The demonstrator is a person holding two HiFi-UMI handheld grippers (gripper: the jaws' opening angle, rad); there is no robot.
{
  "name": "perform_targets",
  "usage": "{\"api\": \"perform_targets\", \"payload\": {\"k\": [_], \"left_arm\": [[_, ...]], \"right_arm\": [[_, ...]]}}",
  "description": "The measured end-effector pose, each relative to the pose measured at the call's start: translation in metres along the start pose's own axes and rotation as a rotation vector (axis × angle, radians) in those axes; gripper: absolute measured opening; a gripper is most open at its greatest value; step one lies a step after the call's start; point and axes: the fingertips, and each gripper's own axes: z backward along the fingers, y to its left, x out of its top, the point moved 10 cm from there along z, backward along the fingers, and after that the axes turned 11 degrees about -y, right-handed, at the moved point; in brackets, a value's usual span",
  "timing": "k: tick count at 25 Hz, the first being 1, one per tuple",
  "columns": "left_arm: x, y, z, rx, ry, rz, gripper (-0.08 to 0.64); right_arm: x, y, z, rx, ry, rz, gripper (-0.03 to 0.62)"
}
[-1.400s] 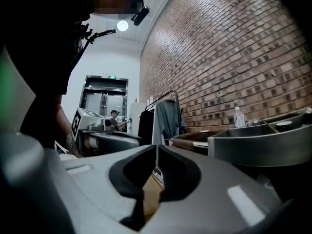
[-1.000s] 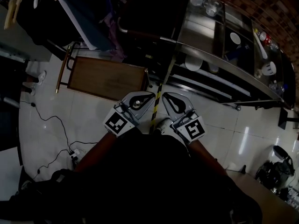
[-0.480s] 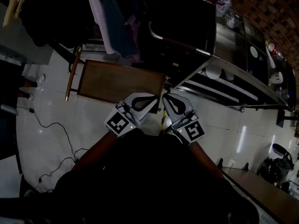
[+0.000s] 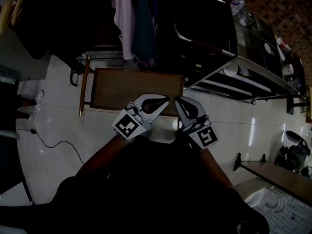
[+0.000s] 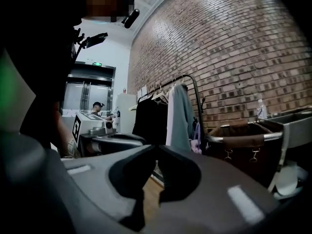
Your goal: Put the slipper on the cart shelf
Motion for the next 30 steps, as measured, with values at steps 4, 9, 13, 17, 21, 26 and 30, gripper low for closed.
{"api": "perform_targets", "payload": {"k": [4,9,13,17,21,26,30], "left_arm": [[0.007,0.002,0.013,-0.013,-0.018,0.014,0.003],[0.005,-0.006,0.016,0.000,-0.013,0.021,0.003],[0.010,-0.018,0.011,0.028,-0.017,0.027,0.003],[0.010,-0.025,0.006,0.035,0.004,0.022,0.003],[0.007,-0.033,0.002,0.031,0.006,0.027,0.003],[0.004,-0.036,0.002,0.026,0.011,0.031,0.003],[0.000,-0.040,0.003,0.012,0.008,0.033,0.003]], "right_arm": [[0.004,0.019,-0.004,-0.015,-0.003,0.004,0.006],[0.007,0.028,0.001,0.016,-0.012,0.001,0.006],[0.011,0.027,0.009,0.054,-0.013,-0.009,0.006],[0.013,0.021,0.016,0.065,-0.018,-0.011,0.006],[0.012,0.017,0.023,0.066,-0.011,-0.002,0.006],[0.011,0.016,0.026,0.075,-0.011,-0.002,0.006],[0.008,0.017,0.028,0.079,-0.004,-0.006,0.006]]}}
